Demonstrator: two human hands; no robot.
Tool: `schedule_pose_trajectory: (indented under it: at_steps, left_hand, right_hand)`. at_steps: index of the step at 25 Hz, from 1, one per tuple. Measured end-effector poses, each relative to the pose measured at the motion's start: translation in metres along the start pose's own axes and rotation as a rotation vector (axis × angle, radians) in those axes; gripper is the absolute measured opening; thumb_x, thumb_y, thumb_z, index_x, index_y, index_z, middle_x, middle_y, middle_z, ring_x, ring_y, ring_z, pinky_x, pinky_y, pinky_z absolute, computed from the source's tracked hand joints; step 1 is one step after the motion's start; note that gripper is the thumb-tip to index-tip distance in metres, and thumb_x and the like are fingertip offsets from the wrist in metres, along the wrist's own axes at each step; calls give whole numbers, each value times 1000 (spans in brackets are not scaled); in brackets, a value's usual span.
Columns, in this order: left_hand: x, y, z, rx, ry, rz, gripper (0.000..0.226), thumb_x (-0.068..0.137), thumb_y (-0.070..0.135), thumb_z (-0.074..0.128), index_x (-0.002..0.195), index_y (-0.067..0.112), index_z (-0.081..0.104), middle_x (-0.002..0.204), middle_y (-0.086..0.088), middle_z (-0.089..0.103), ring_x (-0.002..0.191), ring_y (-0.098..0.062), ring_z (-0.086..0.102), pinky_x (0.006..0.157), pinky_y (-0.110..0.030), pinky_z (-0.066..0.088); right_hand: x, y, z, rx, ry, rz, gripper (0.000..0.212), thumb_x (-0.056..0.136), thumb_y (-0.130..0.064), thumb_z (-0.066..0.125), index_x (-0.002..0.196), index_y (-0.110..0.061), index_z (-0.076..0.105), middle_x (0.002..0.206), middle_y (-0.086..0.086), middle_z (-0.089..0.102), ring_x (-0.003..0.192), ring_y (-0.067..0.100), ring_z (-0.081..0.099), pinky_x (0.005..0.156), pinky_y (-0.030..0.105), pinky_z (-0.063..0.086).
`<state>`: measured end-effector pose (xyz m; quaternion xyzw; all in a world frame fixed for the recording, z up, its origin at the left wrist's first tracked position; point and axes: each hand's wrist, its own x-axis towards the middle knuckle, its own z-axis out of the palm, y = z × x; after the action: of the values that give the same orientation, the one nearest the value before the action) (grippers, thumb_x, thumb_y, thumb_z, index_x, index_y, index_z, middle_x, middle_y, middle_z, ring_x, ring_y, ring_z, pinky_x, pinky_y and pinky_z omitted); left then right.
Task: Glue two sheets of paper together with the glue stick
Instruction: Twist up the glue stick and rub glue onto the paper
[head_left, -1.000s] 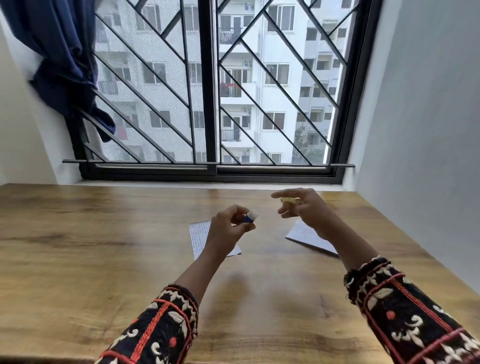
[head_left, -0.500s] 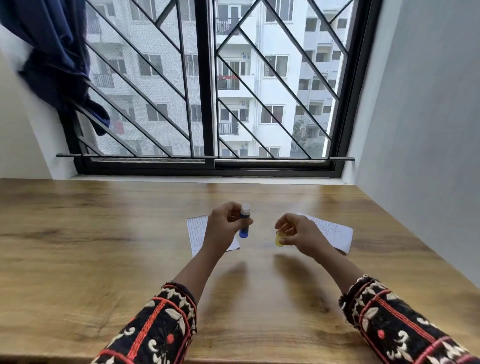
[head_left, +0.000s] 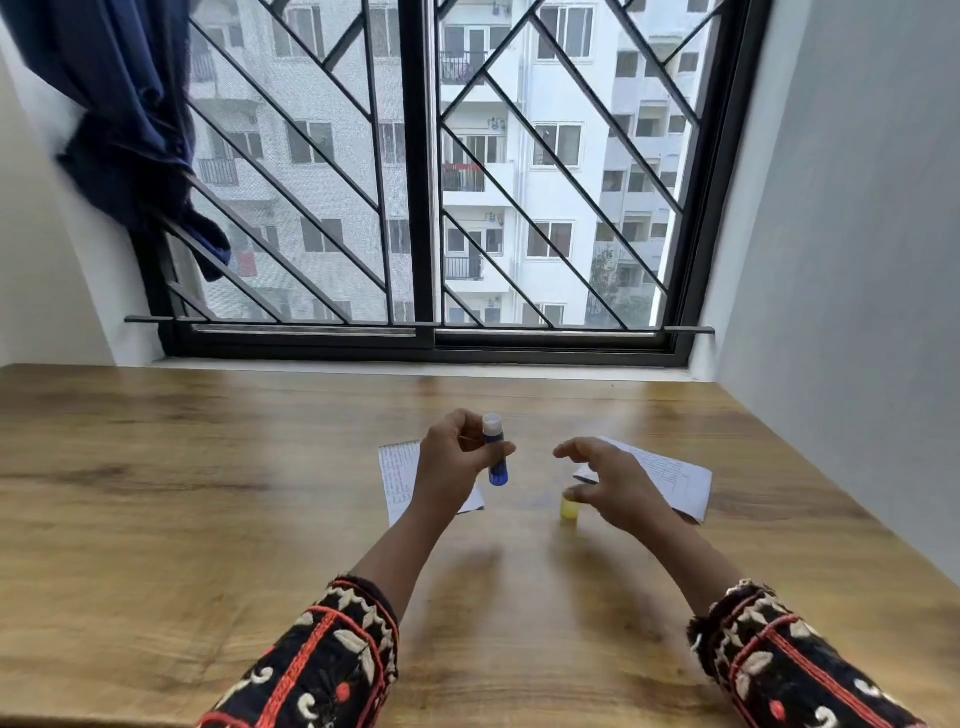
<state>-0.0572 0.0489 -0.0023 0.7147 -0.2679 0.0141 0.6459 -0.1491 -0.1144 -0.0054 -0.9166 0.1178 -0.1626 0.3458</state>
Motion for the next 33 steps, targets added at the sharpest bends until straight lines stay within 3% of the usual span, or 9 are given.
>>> schedule_pose_trajectory:
  at_steps: [3,6,8,13,16,23,26,29,33]
  left_hand:
    - [1,9,4,-70,17,22,19,70,6,75,78,10,58,71,-4,61,75,-24,60,78,-48,55]
    - [1,19,10,-171,17,27,20,71,3,74,74,13,57,71,-4,61,77,-26,62,76,-45,58]
    - [-1,24,14,-217,15,32,20,71,1,73,74,12,57,72,-6,61,76,-25,63,73,-43,58]
    - [-2,32,18,-278,33,34,21,70,-2,73,73,10,57,70,-6,61,68,-19,62,66,-32,59]
    - [-4,33,18,-282,22,41,23,70,-4,72,72,15,58,69,-4,61,68,-18,61,70,-36,58]
    - [-11,32,18,-205,-104,132,21,68,-2,74,72,15,63,67,1,63,69,-14,59,73,-32,55]
    - [-11,31,17,-230,-55,121,23,69,0,74,71,20,64,64,9,65,63,-4,62,66,-20,54]
    - [-9,30,17,-273,-1,87,20,68,-1,74,72,15,63,67,0,64,65,-11,62,68,-29,56]
    - [-14,29,19,-266,-67,74,18,70,-1,72,73,13,62,68,-2,64,63,-11,63,69,-32,56]
  right_hand:
    - [-8,-23,7,689,60,150,28,79,8,60,103,-4,61,108,12,64,106,26,60,87,30,51]
    - [-15,-38,26,1373,1,442,16,83,12,51,94,4,57,96,22,63,83,29,66,72,34,60]
    - [-15,-43,33,1576,17,495,13,82,13,51,92,7,57,89,23,64,66,25,70,65,30,59]
    - [-15,-51,40,1742,105,467,12,85,9,49,86,3,59,81,17,62,52,16,67,52,20,58]
    - [-16,-53,42,1769,99,476,15,89,2,47,84,4,60,71,14,63,48,13,64,48,18,55]
    - [-19,-50,46,1625,-63,594,41,91,-39,49,73,-4,60,57,6,56,42,11,54,40,17,48]
    - [-22,-51,43,1749,-24,546,27,90,-23,53,89,3,61,76,14,64,54,16,66,48,21,55]
    - [-27,-51,42,1866,-8,464,14,89,-6,50,90,2,61,76,15,69,60,18,70,45,20,54]
    - [-27,-50,44,1884,35,558,19,91,-12,49,86,3,59,75,14,61,45,14,64,37,16,48]
